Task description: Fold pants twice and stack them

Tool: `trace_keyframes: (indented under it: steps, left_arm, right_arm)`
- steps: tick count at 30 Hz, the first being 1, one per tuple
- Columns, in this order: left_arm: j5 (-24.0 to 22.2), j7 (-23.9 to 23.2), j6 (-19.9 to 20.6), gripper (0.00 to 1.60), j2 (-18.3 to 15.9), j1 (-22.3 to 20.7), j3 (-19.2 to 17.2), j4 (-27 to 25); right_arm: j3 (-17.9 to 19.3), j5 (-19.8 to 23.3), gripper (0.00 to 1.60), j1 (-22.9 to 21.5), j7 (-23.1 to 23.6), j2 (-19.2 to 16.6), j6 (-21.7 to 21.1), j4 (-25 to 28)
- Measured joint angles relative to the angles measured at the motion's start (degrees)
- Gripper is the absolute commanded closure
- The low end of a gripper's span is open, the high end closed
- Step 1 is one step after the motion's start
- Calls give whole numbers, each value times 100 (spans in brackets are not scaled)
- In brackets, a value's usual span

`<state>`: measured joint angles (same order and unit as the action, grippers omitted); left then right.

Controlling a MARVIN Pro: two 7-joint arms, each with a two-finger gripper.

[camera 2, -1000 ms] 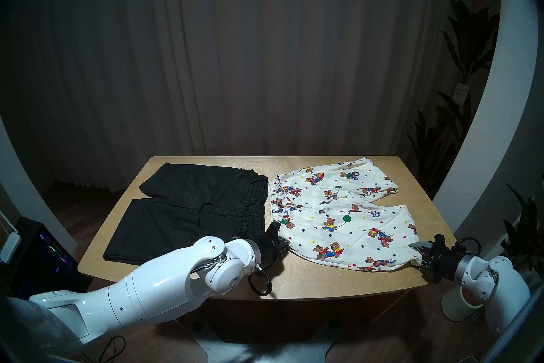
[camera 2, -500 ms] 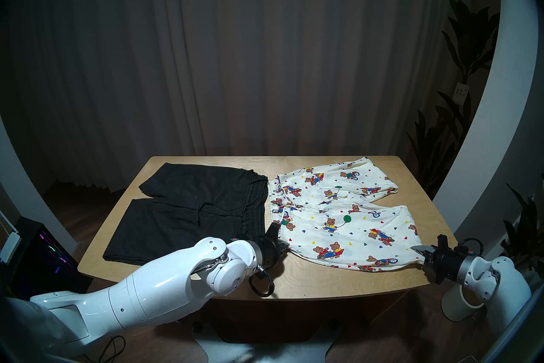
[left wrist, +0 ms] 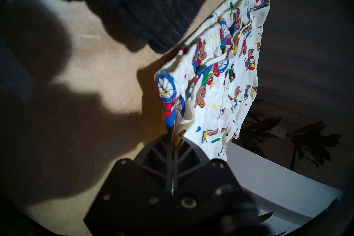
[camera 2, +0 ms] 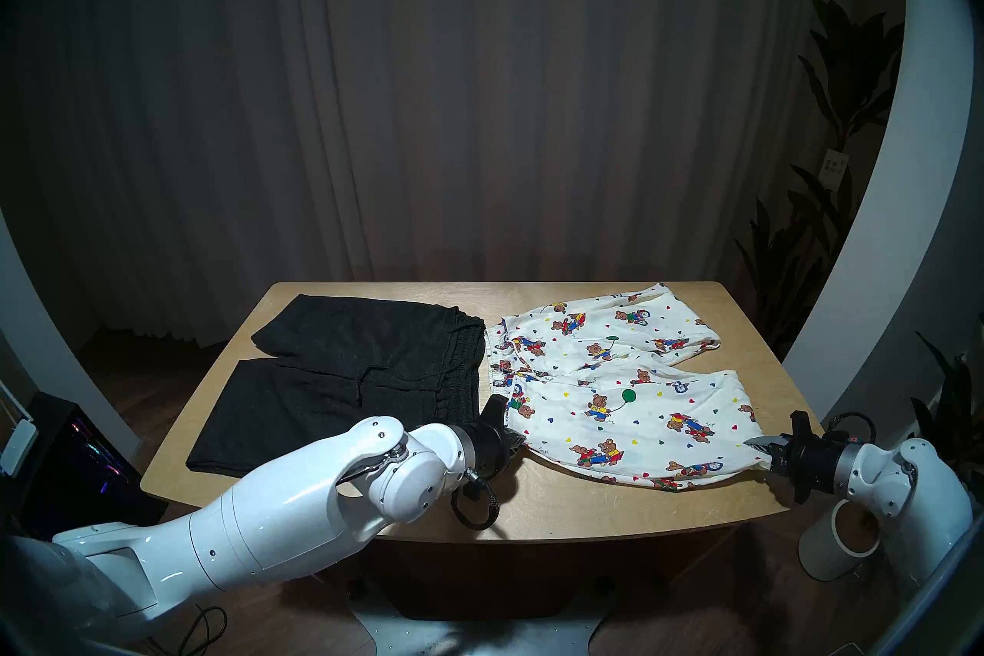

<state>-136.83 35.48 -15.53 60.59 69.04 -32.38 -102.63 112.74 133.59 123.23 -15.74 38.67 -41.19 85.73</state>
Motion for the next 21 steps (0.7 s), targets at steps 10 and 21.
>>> trace_keyframes:
  steps: [10,21]
  left_arm:
    - [-576,251,-13,160,159,-84,-382,-27]
    - [-1133,384,-160,160,422,-186,-811,155]
  right_arm:
    - [-143,710,160,-443,-1095,-278,460,38]
    - [-571,1387,160,-1080,-2171,-535,1292,57]
